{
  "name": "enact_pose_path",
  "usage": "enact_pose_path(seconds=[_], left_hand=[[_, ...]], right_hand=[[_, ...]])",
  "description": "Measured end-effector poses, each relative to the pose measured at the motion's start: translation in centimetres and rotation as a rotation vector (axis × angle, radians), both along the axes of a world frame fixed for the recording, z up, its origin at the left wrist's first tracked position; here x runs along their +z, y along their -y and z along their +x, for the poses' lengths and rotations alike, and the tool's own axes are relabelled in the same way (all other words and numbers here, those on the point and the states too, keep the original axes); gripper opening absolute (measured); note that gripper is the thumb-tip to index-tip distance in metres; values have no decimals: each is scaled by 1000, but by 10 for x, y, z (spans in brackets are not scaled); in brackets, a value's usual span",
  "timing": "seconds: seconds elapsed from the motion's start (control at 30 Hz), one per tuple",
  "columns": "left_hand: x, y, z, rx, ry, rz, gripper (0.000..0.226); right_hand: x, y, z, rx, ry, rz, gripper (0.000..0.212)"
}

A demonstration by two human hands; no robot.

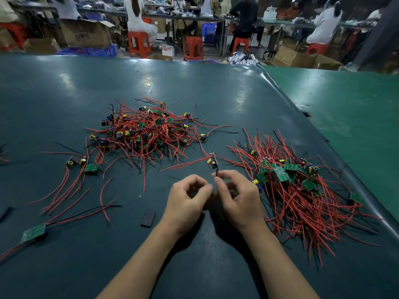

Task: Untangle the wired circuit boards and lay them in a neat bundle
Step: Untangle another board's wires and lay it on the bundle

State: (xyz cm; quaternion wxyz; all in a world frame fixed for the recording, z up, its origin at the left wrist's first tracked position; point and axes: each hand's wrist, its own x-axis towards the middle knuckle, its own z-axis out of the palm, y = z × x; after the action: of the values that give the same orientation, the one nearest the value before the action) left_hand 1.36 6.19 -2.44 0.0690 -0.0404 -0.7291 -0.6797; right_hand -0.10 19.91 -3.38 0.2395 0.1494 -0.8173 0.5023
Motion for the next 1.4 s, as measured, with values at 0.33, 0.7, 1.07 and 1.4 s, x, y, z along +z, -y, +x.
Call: enact_pose_path(seconds=[0.33,0.7,1.07,1.4], left_hand=[[-3,11,-4,-288,190,374,36],[5,16,-9,-192,268,773,39],[2,9,-7,-60,103,669,28],[2,6,-3,9,110,523,31]], right_hand=[[20,-25,2,595,765,-584,14],[25,-17,2,682,866,-739,17],[12,6,1,359,659,-848,13],[8,5,0,179,501,-818,16]])
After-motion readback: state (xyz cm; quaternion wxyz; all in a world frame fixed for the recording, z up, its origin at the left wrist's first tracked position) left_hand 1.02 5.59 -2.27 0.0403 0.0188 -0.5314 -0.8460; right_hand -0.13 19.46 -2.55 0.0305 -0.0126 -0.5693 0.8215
